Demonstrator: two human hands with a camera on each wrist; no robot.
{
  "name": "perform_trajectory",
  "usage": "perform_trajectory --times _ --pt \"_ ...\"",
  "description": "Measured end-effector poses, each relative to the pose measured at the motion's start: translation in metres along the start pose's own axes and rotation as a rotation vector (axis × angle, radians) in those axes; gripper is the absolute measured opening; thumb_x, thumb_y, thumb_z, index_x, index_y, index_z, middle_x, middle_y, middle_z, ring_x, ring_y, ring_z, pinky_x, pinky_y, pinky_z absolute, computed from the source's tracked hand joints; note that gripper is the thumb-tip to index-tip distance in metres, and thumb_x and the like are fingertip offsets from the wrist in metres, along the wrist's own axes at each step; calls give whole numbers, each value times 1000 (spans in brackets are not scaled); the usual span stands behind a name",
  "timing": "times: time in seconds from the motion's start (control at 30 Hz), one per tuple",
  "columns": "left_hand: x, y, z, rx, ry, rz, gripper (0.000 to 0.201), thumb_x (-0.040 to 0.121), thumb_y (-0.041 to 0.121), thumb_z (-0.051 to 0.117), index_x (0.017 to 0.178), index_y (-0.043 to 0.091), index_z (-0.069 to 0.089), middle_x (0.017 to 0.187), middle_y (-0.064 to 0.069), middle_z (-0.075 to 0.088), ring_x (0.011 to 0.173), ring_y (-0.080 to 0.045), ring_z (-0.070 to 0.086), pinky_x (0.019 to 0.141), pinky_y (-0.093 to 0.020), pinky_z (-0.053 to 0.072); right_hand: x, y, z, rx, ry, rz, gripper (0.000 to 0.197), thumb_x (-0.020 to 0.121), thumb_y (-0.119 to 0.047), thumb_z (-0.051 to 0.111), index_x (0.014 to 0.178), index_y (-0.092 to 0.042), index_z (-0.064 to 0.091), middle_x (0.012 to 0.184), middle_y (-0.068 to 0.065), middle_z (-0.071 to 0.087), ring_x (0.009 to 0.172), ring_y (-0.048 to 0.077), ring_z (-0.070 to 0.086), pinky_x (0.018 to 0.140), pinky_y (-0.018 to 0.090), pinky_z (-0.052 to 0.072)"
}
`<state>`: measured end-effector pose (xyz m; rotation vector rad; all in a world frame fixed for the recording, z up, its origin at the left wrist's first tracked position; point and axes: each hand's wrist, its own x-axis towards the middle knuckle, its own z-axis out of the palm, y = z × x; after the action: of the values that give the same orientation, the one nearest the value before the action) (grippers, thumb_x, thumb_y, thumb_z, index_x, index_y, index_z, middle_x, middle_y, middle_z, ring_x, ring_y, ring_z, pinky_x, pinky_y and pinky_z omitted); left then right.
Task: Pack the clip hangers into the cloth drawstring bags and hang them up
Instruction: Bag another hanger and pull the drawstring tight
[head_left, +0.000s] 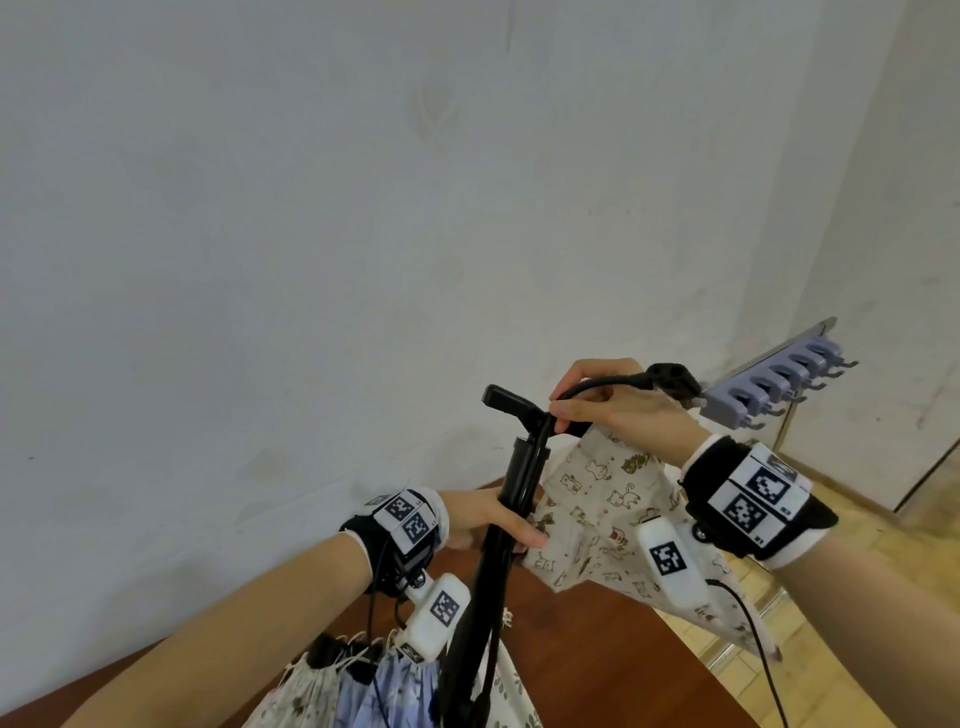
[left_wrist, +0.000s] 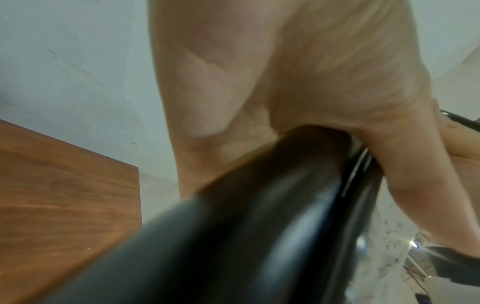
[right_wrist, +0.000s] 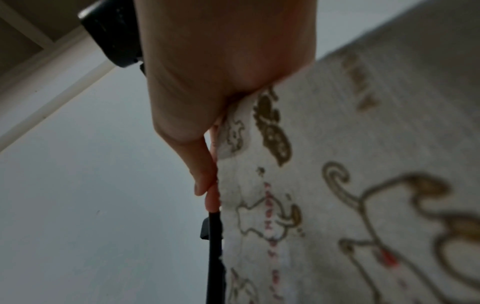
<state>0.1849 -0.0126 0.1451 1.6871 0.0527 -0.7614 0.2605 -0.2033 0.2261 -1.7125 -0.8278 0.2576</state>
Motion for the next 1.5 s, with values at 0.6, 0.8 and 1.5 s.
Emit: perform_trajectory --times 0.6,0.8,1.5 --pt "11 -18 9 -63 -64 50 9 80 6 65 81 11 58 51 -2 55 50 -16 53 68 -31 50 7 33 3 -575 -271 169 43 83 -63 57 73 -25 73 79 -18 68 64 -9 56 66 18 33" --pt "13 -19 13 -60 -142 71 20 85 4 60 66 10 62 55 -2 57 54 -15 53 71 -28 49 10 30 7 -731 -225 157 59 87 -61 55 65 -8 68 42 -12 49 41 -2 46 53 17 31" --pt "21 -15 0 309 290 330 72 80 67 50 121 10 58 119 -16 64 111 -32 60 101 -51 44 11 85 27 -469 -223 170 41 91 -53 55 94 -14 71 86 5 69 79 17 63 70 25 47"
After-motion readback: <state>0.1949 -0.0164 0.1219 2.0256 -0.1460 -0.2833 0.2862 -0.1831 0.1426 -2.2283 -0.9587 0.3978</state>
